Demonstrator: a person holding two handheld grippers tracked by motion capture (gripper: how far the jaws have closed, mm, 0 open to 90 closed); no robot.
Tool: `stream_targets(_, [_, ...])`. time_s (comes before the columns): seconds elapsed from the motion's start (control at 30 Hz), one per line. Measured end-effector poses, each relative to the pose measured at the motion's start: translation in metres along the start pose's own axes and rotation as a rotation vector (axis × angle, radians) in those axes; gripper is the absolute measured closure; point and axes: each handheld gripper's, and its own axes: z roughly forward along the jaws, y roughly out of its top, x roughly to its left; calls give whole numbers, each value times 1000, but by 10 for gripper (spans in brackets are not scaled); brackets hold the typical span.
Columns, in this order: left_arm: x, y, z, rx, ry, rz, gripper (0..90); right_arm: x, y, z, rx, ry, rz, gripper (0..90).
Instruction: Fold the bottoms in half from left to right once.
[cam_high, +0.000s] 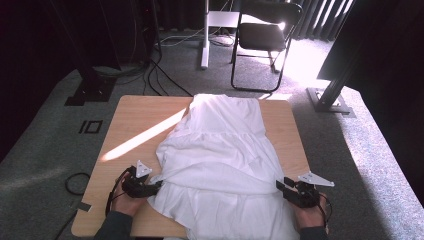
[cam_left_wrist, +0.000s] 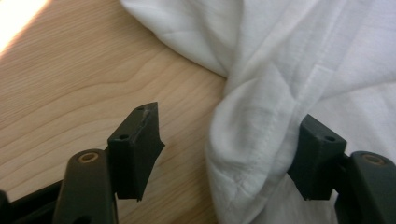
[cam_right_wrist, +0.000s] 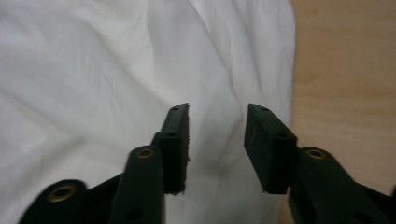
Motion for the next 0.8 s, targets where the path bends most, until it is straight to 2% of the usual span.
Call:
stream_targets(0.03, [-1,0,1,-2,-4,1,342,6,17,2,-37,10,-38,522])
stream_targets(0.1, [-2,0,1,-4,-7,0,351,12,31,12,-34,19,-80,498])
stream_targets(0.13, [-2,0,1,-5,-11,-2,353,14,38,20,-17,23,-93,490])
stream_targets(0.17, [-2,0,1,-5,-11,-2,360,14,38,20,-17,23,-93,490])
stream_targets(0.2, [0,-1,1,-7,-23,-6,360,15,43,29,0,29,-100,488])
stream_targets(0.23, [0,-1,1,-9,-27,-11,374,14,50,49,49,54,-98,465])
stream_targets(0.27, [0,-1,1,-10,-29,-15,385,14,55,69,100,37,-93,399])
stream_targets(0.3, [-1,-1,1,-12,-33,-14,399,14,56,77,109,35,-95,380])
stream_targets(0.33, [-1,-1,1,-14,-39,-14,399,14,56,77,109,35,-95,380])
stream_targets(0.37, [-1,-1,2,-15,-45,-16,421,13,58,91,130,40,-93,327])
stream_targets(0.4, [-1,-1,2,-16,-55,-17,421,13,58,91,130,40,-93,327])
stream_targets(0.43, [-2,-1,2,-20,-73,-17,513,13,58,96,146,47,-95,328])
stream_targets(0.5, [-4,-1,1,-27,-92,4,659,13,57,103,172,91,-115,555])
stream_targets(0.53, [-5,-1,-1,-25,-87,19,726,13,57,102,174,106,-119,703])
stream_targets(0.57, [-8,-1,-2,-25,-77,35,726,13,57,102,174,106,-119,703])
stream_targets(0.6, [-10,-1,-6,-29,-85,46,810,13,54,91,150,129,-114,840])
stream_targets(0.67, [-13,-3,-20,-66,-102,55,849,14,51,76,115,136,-126,874])
stream_targets(0.7, [-13,-3,-20,-66,-102,55,860,15,49,64,98,129,-141,878])
stream_targets(0.73, [-14,-5,-25,-81,-108,51,860,15,49,64,98,129,-141,878])
stream_targets(0.8, [-16,-10,-36,-110,-120,42,863,15,43,43,69,126,-164,881])
